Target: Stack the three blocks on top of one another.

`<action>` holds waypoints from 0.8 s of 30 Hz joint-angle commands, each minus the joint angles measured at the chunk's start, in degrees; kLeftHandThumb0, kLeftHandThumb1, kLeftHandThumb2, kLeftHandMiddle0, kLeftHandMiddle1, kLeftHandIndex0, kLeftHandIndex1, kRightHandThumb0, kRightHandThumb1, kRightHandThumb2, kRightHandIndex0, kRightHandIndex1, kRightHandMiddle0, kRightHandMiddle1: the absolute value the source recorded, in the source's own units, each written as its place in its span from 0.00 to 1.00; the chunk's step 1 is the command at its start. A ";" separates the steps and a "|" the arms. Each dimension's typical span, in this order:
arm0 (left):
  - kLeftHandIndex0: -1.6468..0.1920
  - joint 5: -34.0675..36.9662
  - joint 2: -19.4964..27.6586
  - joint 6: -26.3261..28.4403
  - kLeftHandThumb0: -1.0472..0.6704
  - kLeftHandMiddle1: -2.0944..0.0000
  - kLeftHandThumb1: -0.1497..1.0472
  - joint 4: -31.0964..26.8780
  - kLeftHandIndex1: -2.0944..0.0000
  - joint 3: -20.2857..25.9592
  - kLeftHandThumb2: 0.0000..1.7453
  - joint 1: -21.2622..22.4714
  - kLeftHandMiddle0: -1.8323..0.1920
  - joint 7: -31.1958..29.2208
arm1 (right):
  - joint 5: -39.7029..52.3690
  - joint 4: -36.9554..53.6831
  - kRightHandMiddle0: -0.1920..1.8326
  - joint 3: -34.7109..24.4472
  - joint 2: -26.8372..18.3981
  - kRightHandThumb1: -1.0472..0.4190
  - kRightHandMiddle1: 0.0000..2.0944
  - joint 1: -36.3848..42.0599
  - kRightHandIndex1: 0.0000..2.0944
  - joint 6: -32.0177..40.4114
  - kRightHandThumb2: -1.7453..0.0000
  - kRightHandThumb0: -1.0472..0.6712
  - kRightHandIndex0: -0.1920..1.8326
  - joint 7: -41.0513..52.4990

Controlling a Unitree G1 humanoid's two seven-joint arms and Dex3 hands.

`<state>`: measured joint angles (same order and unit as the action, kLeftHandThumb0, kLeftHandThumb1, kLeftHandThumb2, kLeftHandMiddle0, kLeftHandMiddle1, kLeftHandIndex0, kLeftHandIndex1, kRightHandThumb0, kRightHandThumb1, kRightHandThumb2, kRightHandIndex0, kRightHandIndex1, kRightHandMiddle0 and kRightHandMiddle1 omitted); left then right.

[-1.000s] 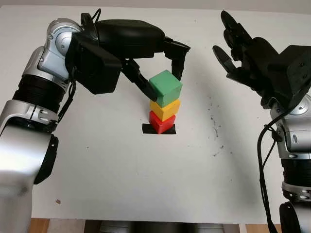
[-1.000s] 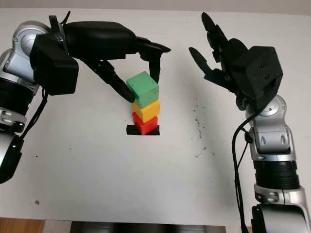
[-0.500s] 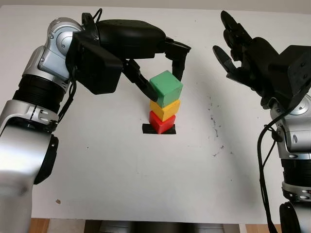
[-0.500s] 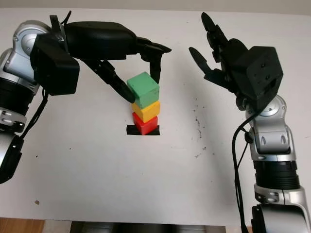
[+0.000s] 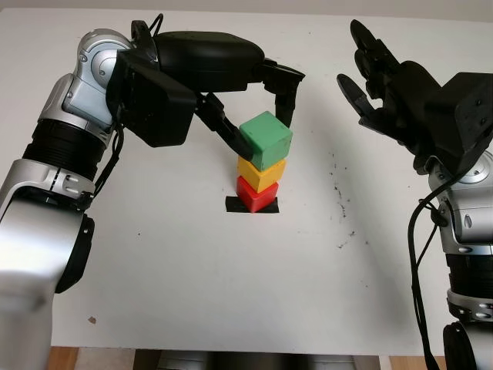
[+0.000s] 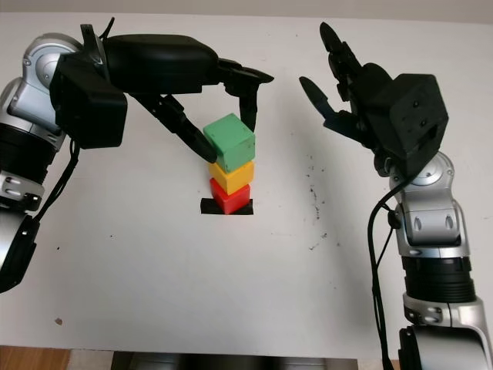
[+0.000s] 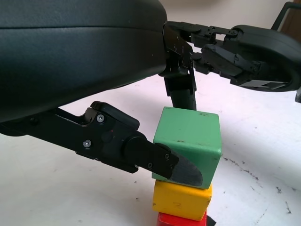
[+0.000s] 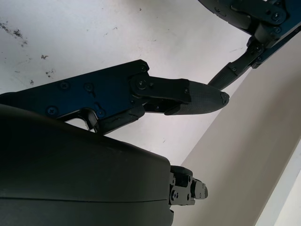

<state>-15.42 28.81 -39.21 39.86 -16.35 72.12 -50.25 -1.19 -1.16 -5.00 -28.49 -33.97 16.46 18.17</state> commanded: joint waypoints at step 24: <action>0.99 4.70 3.10 5.57 0.13 1.00 0.83 -5.15 0.99 0.06 0.03 -0.07 1.00 -9.59 | 0.61 0.65 0.08 -0.45 0.30 0.00 0.00 0.07 0.02 -0.05 0.73 0.22 0.03 0.28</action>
<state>-11.92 31.12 -34.03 35.45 -17.56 72.09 -59.42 -1.06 -1.15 -5.00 -28.45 -33.97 16.45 18.44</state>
